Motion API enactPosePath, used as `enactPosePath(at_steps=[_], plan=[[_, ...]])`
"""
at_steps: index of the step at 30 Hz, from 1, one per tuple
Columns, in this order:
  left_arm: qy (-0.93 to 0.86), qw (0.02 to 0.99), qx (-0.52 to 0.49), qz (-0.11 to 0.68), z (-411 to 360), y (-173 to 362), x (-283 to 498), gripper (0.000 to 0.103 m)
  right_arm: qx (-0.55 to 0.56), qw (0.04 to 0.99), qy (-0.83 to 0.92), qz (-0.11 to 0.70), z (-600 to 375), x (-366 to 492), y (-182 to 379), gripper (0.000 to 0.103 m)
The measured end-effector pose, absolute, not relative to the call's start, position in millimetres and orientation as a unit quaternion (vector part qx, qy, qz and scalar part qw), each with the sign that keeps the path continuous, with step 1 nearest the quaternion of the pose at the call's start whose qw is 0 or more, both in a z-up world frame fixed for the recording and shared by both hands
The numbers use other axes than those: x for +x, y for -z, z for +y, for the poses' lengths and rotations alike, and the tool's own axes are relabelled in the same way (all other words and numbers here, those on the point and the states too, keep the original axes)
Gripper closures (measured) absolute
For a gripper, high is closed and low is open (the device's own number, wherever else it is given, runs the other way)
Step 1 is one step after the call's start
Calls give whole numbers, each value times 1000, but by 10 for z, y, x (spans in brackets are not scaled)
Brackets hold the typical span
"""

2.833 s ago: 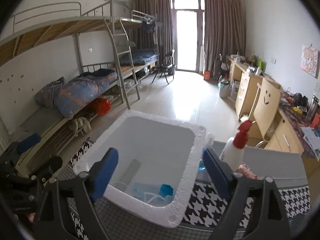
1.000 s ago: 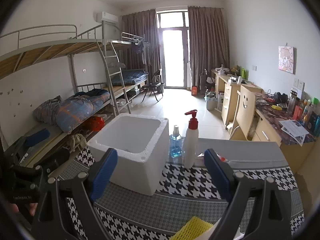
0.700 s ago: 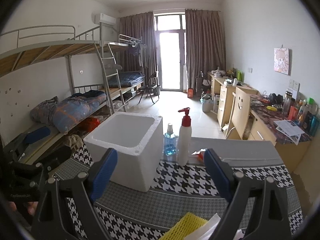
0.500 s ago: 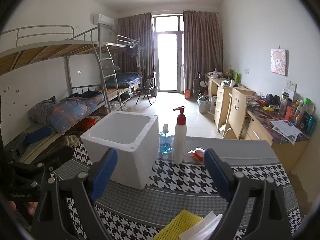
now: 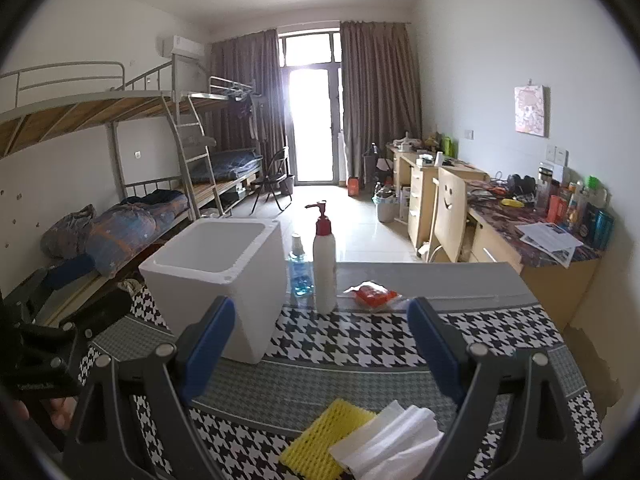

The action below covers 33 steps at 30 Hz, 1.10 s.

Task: Organize soft objects
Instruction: 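Withdraw both tools from the box back toward the table items, then move both tools toward the yellow foam net and the white tissues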

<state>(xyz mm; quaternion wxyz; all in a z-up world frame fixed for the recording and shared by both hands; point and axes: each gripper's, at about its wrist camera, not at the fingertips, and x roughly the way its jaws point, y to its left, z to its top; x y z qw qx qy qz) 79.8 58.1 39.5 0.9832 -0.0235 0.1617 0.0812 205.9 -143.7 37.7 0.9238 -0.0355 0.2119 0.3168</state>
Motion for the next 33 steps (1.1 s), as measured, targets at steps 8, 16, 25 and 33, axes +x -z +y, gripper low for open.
enactPosePath(at_steps=[8, 16, 25, 33], plan=[[-56, 986, -29, 153, 458, -342, 804, 1, -36, 932, -296, 207, -1601, 2022, -314, 12], [-28, 988, -20, 152, 265, -239, 800, 1, -24, 935, -286, 210, -1770, 1959, -207, 12], [-5, 987, -18, 159, 77, -147, 840, 1, -17, 940, -265, 216, -1953, 1916, -82, 12], [4, 986, -21, 167, 5, -55, 886, 1, -11, 940, -255, 228, -2082, 1897, 65, 12]])
